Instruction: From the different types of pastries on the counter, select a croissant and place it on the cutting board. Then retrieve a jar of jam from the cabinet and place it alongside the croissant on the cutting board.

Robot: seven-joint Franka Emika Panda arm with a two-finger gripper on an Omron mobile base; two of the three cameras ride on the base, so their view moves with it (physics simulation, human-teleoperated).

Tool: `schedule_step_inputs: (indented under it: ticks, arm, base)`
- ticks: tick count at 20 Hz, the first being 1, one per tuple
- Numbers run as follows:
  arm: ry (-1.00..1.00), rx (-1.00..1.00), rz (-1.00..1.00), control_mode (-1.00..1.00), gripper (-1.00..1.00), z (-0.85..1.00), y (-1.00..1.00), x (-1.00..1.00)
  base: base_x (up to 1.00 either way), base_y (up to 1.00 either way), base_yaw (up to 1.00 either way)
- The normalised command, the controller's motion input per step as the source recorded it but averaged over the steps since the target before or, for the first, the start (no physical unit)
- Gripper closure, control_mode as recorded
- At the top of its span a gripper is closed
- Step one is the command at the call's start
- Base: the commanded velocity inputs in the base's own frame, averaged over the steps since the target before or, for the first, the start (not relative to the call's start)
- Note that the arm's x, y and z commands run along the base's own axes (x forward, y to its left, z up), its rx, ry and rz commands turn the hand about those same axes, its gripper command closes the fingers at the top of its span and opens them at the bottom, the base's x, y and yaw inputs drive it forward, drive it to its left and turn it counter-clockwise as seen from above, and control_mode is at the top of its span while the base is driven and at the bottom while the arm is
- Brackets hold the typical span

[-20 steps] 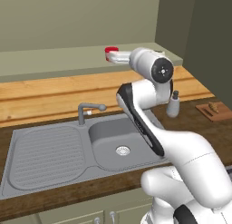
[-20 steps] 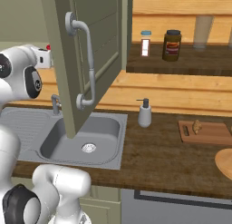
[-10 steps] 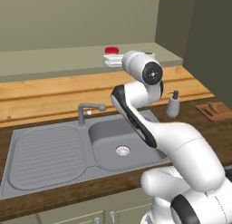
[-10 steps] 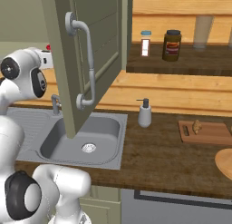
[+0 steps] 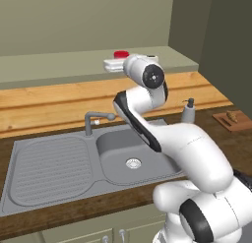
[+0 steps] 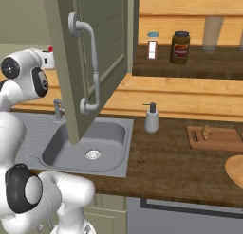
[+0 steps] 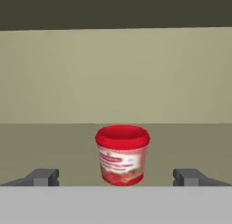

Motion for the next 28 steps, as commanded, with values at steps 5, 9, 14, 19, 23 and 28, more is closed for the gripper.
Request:
schedule_step_inputs:
  ticks: [5, 9, 14, 19, 23, 28]
  arm:
    - [0.01, 0.00, 0.00, -1.00, -1.00, 0.00, 0.00, 0.57]
    - [0.00, 0.00, 0.01, -1.00, -1.00, -0.16, 0.00, 0.25]
    - [0.00, 0.00, 0.01, -1.00, -1.00, -0.42, 0.00, 0.17]
    - [0.00, 0.00, 0.01, -1.00, -1.00, -0.14, 0.00, 0.69]
    - [0.00, 0.00, 0.00, -1.00, -1.00, 0.00, 0.00, 0.44]
    - [-0.01, 0.00, 0.00, -1.00, 1.00, -0.12, 0.00, 0.07]
  base:
    - [0.00, 0.00, 0.00]
    - [0.00, 0.00, 0.00]
    - [0.00, 0.00, 0.00]
    - [0.00, 0.00, 0.00]
    - [0.00, 0.00, 0.00]
    - [0.00, 0.00, 0.00]
